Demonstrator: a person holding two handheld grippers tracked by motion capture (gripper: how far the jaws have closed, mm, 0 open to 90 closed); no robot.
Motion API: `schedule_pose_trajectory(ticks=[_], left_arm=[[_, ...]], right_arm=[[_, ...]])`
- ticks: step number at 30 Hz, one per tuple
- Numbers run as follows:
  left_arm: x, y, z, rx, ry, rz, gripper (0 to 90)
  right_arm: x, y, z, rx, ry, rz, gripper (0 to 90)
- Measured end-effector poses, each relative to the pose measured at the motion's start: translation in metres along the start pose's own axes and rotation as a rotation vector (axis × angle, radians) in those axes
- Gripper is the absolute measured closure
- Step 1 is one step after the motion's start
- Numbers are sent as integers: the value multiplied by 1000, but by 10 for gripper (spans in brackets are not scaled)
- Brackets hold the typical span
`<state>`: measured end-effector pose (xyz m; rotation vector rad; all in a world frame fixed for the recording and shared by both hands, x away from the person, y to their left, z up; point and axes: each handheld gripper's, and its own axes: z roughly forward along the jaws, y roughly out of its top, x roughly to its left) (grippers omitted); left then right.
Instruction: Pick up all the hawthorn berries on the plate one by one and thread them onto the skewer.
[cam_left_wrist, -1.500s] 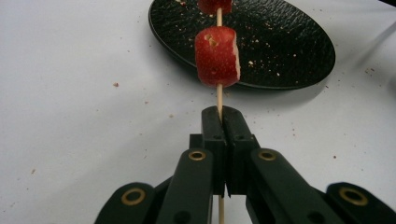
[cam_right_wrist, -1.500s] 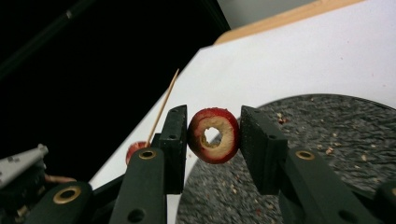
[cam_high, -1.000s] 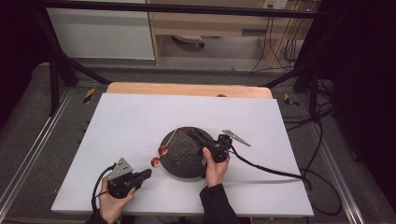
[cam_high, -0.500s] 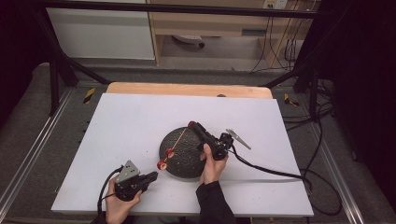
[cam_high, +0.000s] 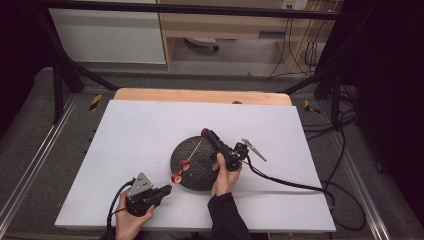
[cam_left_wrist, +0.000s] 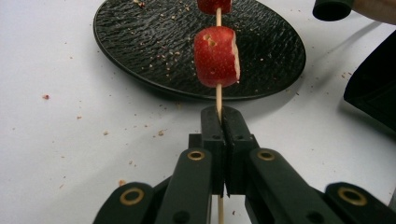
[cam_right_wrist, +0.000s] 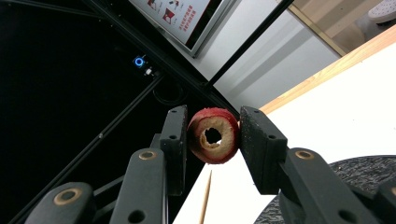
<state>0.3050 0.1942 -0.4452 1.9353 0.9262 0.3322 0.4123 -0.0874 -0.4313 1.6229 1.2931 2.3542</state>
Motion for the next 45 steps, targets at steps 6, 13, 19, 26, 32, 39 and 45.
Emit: schedule_pose_trajectory(ticks=[6,13,19,26,32,39,45], left_arm=[[0,0,0,-3,1,-2,883],[-1,1,2,-6,6,-4,883],[-3,2,5,-21,16,-9,883],[-5,4,9,-33,30,-21,883],[-5,9,14,-25,27,-44,883],[-8,15,16,-31,27,-41,884],[-16,15,15,-51,38,-43,885]], right_arm=[[0,-2,-1,3,2,1,635],[-1,-5,-1,6,6,7,636],[-2,-7,-1,4,13,17,635],[-2,-10,-1,10,13,22,636],[-3,-12,0,11,9,18,637],[1,-8,-2,3,5,1,638],[1,-7,-2,-6,13,-5,641]])
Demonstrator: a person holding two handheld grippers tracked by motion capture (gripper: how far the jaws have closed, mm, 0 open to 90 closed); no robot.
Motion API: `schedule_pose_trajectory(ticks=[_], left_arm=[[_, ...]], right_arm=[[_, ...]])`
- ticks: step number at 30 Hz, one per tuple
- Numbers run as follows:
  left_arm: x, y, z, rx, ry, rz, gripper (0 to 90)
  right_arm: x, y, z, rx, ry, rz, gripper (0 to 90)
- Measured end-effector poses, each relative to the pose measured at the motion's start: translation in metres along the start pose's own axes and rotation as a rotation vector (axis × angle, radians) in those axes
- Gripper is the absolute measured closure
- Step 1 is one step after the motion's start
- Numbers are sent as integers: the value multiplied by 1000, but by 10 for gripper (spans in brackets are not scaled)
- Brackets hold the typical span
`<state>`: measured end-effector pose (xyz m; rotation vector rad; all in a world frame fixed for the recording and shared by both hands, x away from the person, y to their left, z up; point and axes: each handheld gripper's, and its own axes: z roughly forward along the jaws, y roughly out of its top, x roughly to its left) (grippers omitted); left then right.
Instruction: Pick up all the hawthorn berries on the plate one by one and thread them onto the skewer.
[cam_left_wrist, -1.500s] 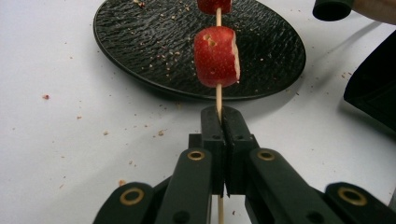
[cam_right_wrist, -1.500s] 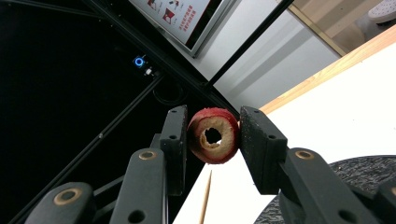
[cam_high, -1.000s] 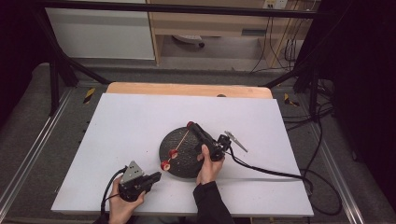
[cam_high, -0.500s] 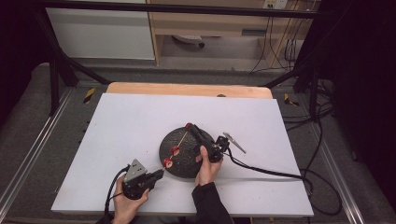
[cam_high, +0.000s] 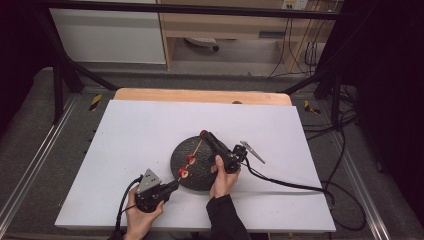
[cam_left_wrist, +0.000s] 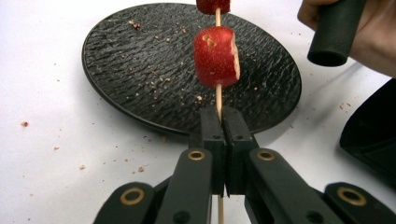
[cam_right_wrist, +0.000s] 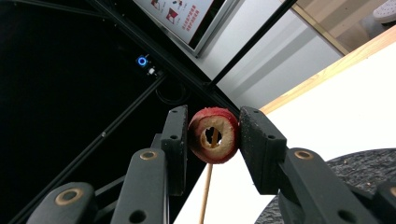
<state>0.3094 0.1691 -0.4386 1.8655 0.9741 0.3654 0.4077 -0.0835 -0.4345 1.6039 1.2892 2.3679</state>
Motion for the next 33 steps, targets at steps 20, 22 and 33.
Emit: schedule_pose_trajectory(ticks=[20,22,33], left_arm=[[-7,3,7,-41,28,-42,886],[-9,7,8,-44,29,-51,886],[-8,27,22,-34,29,-58,885]], right_arm=[[2,9,4,-43,-8,50,644],[1,7,4,-40,-10,62,643],[1,3,1,10,-8,44,642]])
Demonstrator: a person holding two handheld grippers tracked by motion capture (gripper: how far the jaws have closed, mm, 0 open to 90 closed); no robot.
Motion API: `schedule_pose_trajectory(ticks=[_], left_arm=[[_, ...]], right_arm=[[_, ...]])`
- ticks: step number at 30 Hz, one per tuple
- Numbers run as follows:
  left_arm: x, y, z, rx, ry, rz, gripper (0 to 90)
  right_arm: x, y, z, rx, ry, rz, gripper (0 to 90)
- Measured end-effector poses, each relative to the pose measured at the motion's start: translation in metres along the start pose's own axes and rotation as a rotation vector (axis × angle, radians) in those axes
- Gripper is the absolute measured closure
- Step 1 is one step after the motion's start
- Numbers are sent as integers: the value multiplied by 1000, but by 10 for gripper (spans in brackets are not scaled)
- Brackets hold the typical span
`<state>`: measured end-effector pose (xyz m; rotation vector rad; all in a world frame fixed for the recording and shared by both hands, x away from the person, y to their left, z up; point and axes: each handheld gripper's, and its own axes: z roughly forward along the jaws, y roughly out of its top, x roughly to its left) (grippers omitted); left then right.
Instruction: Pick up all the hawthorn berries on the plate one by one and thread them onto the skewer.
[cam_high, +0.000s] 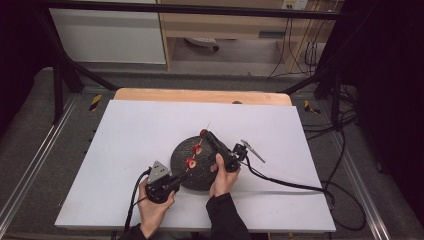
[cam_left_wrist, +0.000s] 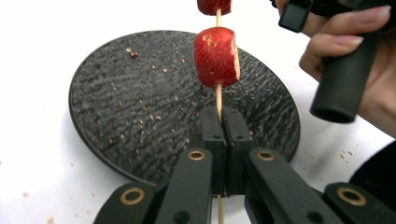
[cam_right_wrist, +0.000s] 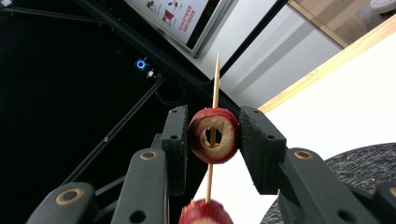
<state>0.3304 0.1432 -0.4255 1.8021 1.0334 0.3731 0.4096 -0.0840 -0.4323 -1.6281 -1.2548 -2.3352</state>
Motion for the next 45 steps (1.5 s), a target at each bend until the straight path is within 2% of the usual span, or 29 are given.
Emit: schedule_pose_trajectory(ticks=[6,10,17,24,30,35,38,42,45], left_arm=[[2,3,3,4,-12,0,885],[3,2,2,6,-27,1,885],[9,0,-2,13,-40,5,885],[14,-2,-6,28,-49,8,885],[18,-3,-10,53,-53,23,885],[23,-2,-15,66,-61,39,885],[26,0,-18,76,-62,49,885],[30,3,-21,90,-61,61,885],[32,7,-23,109,-64,81,885]], right_arm=[[0,0,-1,19,-3,-5,640],[2,3,-1,43,-9,-29,622],[6,12,-3,121,-39,-135,474],[8,24,-8,235,-65,-246,276],[2,35,-17,343,-91,-332,123],[-6,46,-29,441,-123,-399,54],[-11,53,-39,485,-146,-453,39],[-18,60,-51,564,-165,-501,5],[-23,64,-60,608,-186,-559,5]])
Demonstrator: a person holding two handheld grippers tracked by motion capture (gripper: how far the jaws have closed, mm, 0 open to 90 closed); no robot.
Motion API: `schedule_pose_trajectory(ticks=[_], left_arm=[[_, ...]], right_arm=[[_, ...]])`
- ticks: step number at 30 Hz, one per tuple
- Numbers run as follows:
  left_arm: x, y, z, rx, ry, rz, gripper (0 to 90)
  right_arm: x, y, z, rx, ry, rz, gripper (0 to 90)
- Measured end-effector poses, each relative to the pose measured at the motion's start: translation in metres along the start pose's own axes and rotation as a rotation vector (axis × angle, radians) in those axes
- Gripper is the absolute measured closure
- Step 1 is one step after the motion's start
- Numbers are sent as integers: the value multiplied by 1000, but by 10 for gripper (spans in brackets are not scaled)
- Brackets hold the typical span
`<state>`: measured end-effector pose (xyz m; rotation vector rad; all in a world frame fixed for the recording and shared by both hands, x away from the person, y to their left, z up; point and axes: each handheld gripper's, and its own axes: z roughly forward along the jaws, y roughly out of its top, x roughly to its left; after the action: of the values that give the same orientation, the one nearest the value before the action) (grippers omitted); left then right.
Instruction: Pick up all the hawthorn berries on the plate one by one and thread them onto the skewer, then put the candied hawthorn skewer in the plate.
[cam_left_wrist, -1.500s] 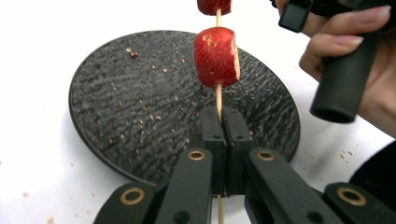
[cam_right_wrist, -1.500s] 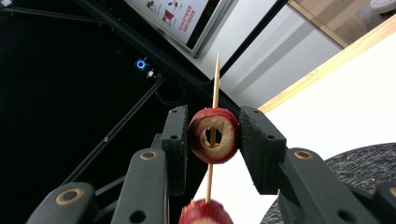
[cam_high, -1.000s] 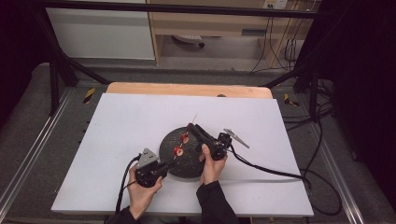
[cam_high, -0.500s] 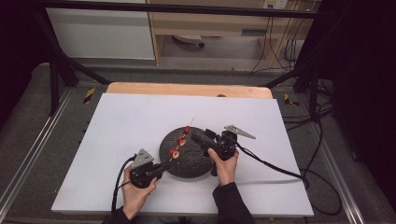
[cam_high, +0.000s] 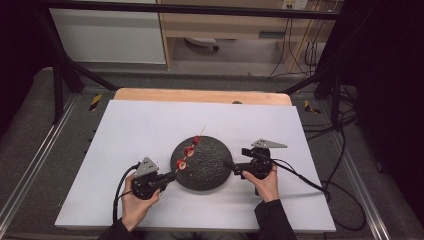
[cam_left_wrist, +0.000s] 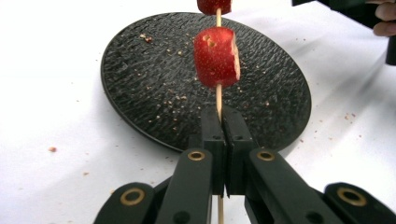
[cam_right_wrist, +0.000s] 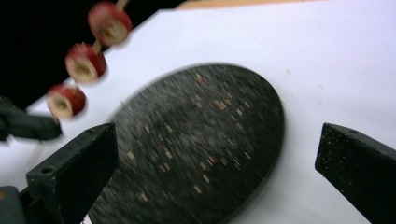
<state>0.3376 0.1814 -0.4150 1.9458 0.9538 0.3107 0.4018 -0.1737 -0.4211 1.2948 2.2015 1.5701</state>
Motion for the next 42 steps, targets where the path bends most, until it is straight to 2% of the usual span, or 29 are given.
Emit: schedule_pose_trajectory(ticks=[9,14,19,24,33,42], left_arm=[[5,15,-6,62,10,51,885],[7,28,-4,98,12,72,885],[8,38,4,135,15,88,884],[10,43,17,178,21,100,884],[10,50,32,225,21,91,884],[8,47,51,290,33,104,884]], right_arm=[[-17,-21,-20,74,-21,-100,5],[-25,-34,-33,115,-21,-129,5],[-30,-42,-44,137,-20,-155,5],[-33,-48,-52,150,-23,-161,5],[-35,-53,-58,154,-30,-163,5],[-35,-56,-59,158,-33,-161,5]])
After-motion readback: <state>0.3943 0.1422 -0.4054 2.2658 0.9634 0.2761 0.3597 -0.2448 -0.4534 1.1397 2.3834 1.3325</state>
